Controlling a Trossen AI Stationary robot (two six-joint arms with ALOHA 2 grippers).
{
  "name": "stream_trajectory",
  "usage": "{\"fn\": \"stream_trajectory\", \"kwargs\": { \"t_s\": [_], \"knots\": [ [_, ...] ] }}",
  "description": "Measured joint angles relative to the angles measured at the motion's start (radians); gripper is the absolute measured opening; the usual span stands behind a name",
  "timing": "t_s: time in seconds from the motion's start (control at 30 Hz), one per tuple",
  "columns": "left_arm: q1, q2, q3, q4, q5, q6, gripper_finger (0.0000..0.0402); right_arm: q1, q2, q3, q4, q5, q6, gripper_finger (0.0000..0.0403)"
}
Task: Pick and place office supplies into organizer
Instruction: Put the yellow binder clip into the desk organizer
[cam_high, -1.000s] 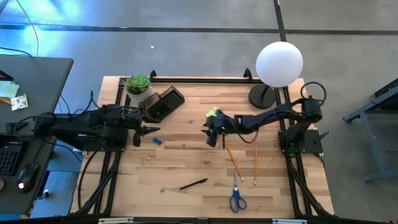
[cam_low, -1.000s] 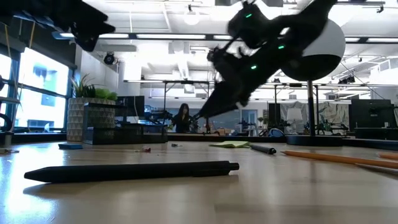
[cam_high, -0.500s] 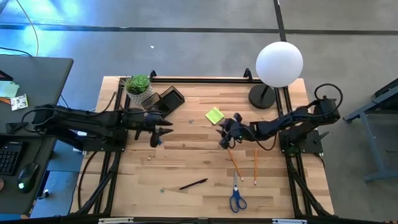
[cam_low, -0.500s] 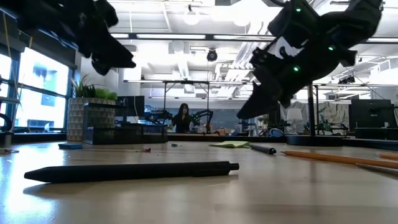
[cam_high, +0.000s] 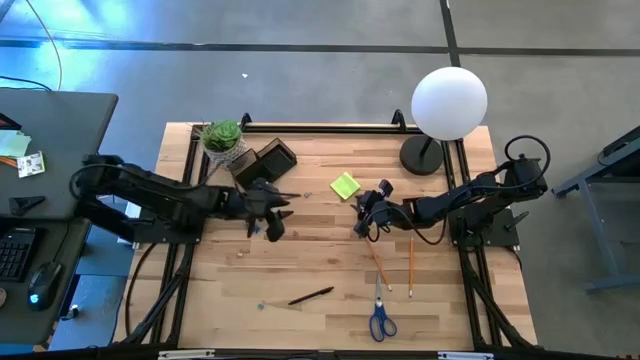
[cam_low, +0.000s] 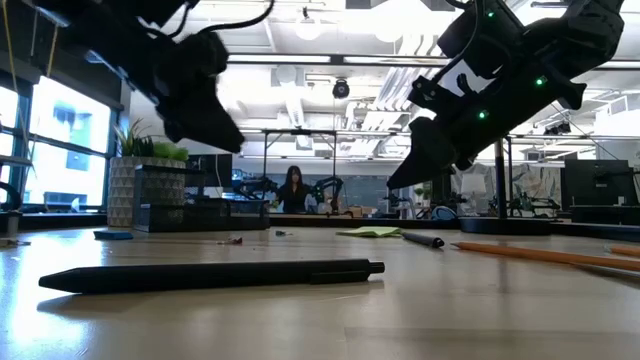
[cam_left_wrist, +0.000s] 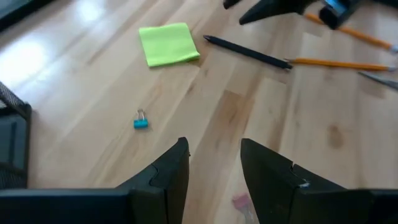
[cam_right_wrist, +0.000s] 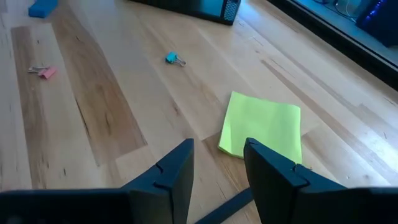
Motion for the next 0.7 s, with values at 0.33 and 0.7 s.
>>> {"fn": "stream_trajectory", "kwargs": {
  "t_s": [0.33, 0.7],
  "knots": [
    [-0.238, 0.102, -0.056, 0.209, -0.441, -0.186, 0.0133, 0.101, 0.0, 0.0, 0.03, 0.12, -0.009, 0.0134],
    [-0.298, 0.273, -0.122, 0.417, -0.522, -0.306, 0.0133, 0.129, 0.0, 0.0, 0.105, 0.163, -0.056, 0.0134]
  ]
}}
